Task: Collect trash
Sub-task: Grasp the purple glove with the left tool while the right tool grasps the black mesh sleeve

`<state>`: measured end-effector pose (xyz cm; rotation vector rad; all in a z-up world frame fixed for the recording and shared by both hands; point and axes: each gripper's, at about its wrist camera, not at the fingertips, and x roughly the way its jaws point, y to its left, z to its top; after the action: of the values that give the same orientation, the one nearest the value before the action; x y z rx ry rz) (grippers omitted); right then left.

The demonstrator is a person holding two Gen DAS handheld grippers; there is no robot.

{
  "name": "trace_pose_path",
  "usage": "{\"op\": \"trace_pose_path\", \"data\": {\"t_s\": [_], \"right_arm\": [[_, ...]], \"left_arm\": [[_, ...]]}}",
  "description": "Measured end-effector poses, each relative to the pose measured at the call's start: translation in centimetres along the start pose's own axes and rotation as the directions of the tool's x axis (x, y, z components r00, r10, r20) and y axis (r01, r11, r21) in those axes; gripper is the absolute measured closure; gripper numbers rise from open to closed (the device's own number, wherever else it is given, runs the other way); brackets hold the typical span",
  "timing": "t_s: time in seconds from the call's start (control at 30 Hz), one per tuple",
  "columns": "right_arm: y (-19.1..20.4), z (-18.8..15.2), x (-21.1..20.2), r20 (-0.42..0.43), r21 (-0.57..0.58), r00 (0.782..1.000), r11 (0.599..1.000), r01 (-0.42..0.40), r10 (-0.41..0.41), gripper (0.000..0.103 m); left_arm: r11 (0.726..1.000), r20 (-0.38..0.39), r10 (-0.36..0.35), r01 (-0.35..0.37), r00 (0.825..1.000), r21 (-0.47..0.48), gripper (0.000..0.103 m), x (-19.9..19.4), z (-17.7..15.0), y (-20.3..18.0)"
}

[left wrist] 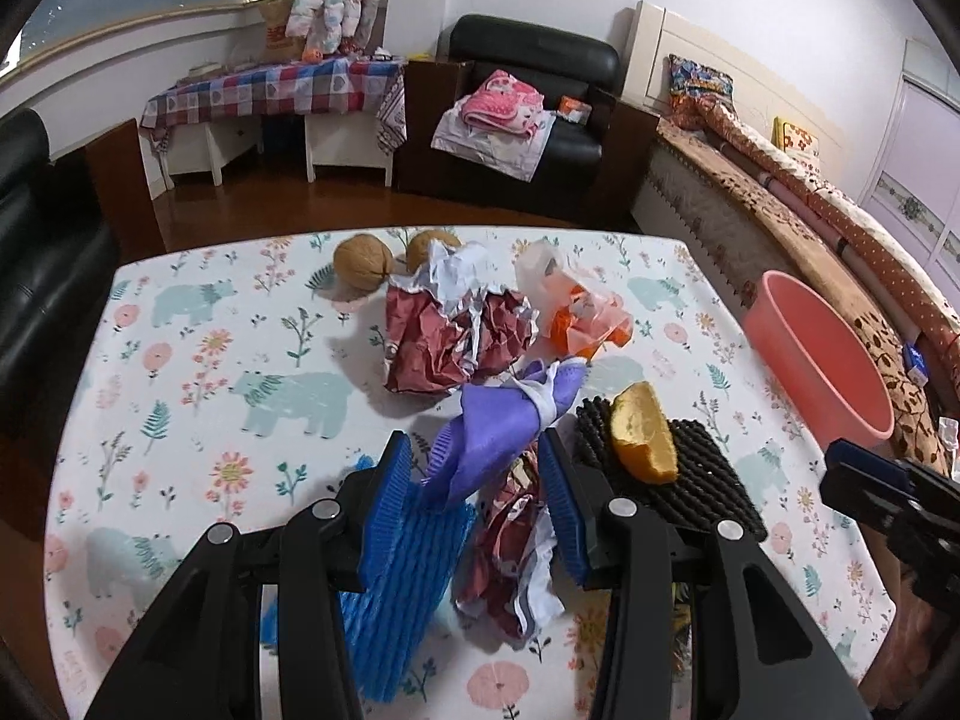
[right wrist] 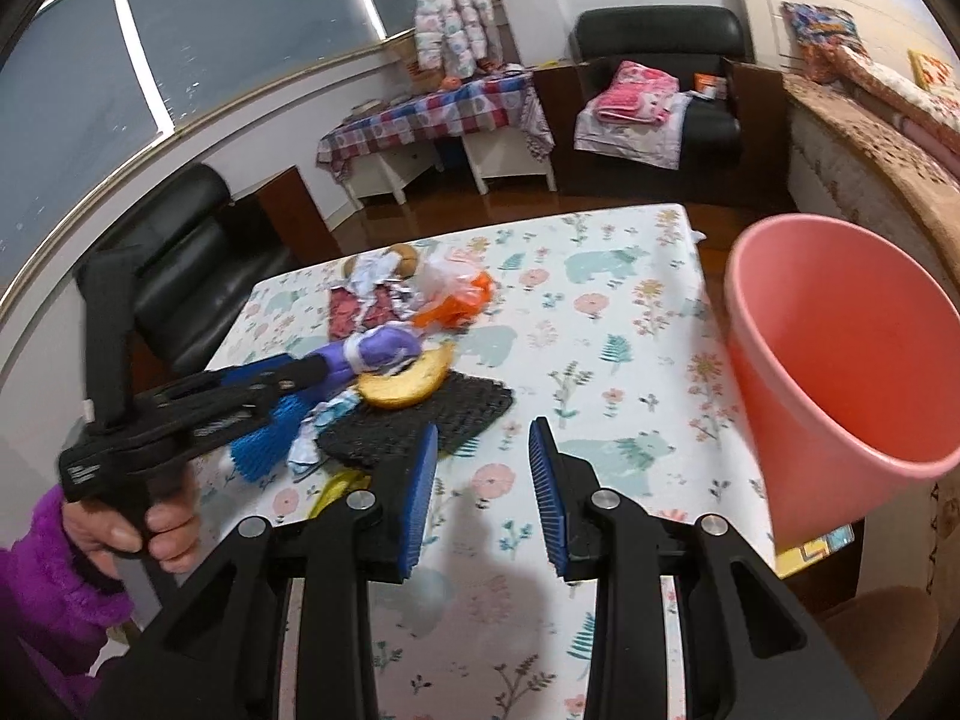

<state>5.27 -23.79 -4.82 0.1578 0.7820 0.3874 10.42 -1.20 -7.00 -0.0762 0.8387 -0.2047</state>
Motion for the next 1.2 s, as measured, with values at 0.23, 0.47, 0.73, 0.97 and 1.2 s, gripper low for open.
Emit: {"op": "trace_pose_path", "data": {"t_s": [0.23,0.47,0.73,0.97,1.2], "right_arm": [[2.7,1.3,0.4,0.001,-0.094,0.999,0.995,-0.041,0.041,0.071],[3.6,2.3,3.0,-0.081,-0.06,0.995,0.996,-0.065,0.06,0.062],[4.2,3.1,6.0,-0.14,-0.034,0.99,0.999,-0.006,0.001,0.059],[3.8,2.8,7.9,-0.197,0.03,0.98,1.0,0.009,-0.003,0.059],[3.1,2.3,8.0,-0.194,0.115,0.981,0.993,0.003,0.02,0.059]], "left_arm": [[0.999,-0.006,-0.038,0.038,0.999,0.009,0.083,0.7,-0.4,-0.3],[0.997,0.006,-0.081,0.081,0.997,-0.002,0.087,0.1,-1.1,-0.1],[0.992,0.016,-0.123,0.123,0.992,-0.011,0.088,0.1,-2.1,-0.2],[0.984,0.004,-0.176,0.176,0.984,-0.025,0.089,0.1,-2.2,0.2],[0.978,-0.038,-0.209,0.208,0.977,-0.022,0.09,0.3,-1.6,0.7]]}}
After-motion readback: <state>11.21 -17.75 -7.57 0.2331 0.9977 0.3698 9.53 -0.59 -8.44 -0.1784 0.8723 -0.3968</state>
